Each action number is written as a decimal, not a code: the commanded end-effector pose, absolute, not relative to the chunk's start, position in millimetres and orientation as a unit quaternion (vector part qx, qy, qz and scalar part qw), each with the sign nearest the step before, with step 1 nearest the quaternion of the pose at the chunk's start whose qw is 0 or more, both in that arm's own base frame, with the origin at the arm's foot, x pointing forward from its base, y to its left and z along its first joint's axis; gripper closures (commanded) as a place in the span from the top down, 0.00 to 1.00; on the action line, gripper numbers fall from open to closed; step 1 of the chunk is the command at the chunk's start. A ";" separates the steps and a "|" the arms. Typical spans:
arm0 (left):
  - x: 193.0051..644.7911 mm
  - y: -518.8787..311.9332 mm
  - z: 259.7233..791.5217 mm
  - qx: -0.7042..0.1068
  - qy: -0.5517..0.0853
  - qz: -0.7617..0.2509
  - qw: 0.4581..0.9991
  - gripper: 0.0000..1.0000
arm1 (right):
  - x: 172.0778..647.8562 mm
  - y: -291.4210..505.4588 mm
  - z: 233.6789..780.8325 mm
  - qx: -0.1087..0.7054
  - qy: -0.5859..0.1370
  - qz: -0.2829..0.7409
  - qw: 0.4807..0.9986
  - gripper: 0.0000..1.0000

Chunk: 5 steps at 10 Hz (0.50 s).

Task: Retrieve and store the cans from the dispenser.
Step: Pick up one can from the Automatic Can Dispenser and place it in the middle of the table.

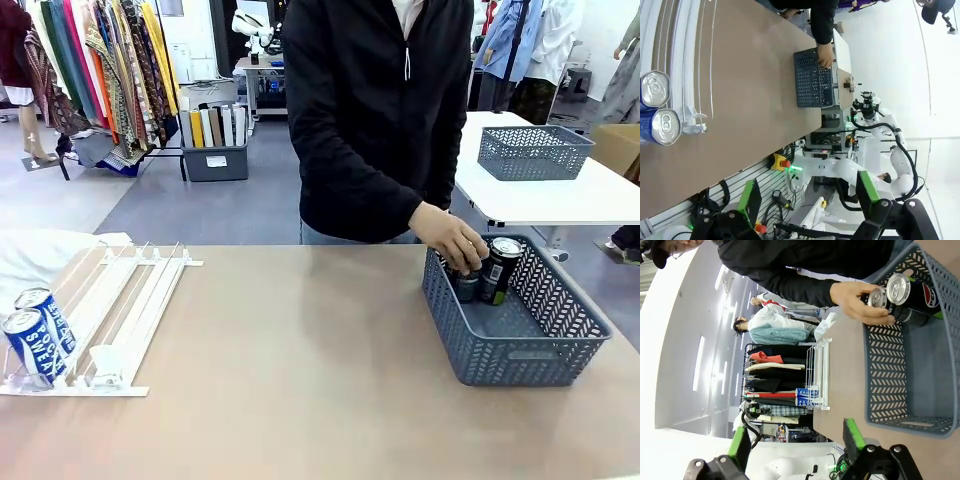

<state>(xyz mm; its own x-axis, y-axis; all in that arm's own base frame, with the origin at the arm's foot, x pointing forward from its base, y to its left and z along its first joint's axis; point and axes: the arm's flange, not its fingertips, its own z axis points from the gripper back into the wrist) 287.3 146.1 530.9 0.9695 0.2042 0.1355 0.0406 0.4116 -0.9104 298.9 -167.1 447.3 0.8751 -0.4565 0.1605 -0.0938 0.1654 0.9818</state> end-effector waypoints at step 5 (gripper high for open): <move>287.4 144.6 530.9 -0.548 -0.117 0.048 0.827 1.00 | 299.3 -167.3 450.7 0.637 -0.220 -0.119 0.729 1.00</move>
